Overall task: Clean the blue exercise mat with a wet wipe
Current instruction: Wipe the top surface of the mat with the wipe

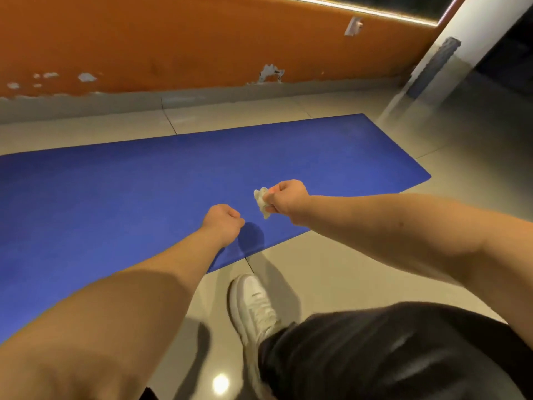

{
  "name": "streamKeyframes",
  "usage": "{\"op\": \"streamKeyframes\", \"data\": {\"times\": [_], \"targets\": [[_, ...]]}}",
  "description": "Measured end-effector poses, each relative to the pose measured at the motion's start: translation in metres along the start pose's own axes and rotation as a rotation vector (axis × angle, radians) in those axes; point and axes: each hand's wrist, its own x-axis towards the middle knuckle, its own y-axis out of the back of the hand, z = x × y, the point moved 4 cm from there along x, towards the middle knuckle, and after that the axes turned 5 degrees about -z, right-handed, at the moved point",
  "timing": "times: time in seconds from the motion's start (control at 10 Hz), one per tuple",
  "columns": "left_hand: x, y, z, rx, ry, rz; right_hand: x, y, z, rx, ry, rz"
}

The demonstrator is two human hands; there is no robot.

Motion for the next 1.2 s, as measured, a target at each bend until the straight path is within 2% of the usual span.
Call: {"op": "streamKeyframes", "data": {"times": [0.2, 0.3, 0.4, 0.5, 0.6, 0.7, 0.8, 1.0, 1.1, 1.2], "targets": [[0.043, -0.026, -0.044, 0.134, 0.097, -0.044, 0.056, 0.014, 0.054, -0.216, -0.068, 0.094], [0.063, -0.047, -0.067, 0.207, 0.138, -0.095, 0.086, 0.009, 0.101, -0.257, -0.147, 0.117], [0.088, -0.064, -0.089, 0.325, 0.134, -0.096, 0.113, 0.001, 0.147, -0.295, -0.206, 0.218], [0.109, -0.075, -0.109, 0.529, 0.132, -0.039, 0.134, -0.007, 0.185, -0.245, -0.212, 0.277], [0.126, -0.079, -0.121, 0.787, 0.153, 0.002, 0.151, -0.014, 0.213, -0.217, -0.157, 0.244], [0.142, -0.078, -0.131, 0.858, 0.224, -0.073, 0.173, -0.021, 0.253, -0.258, -0.107, 0.204], [0.148, -0.077, -0.135, 0.832, 0.255, -0.133, 0.164, -0.029, 0.245, -0.26, -0.128, 0.213], [0.145, -0.075, -0.138, 0.87, 0.235, -0.126, 0.128, -0.071, 0.212, 0.074, -0.054, 0.214], [0.147, -0.075, -0.138, 0.876, 0.224, -0.11, 0.121, -0.107, 0.214, 0.015, 0.018, 0.186], [0.148, -0.075, -0.14, 0.879, 0.213, -0.106, 0.112, -0.126, 0.215, -0.062, 0.104, 0.084]]}}
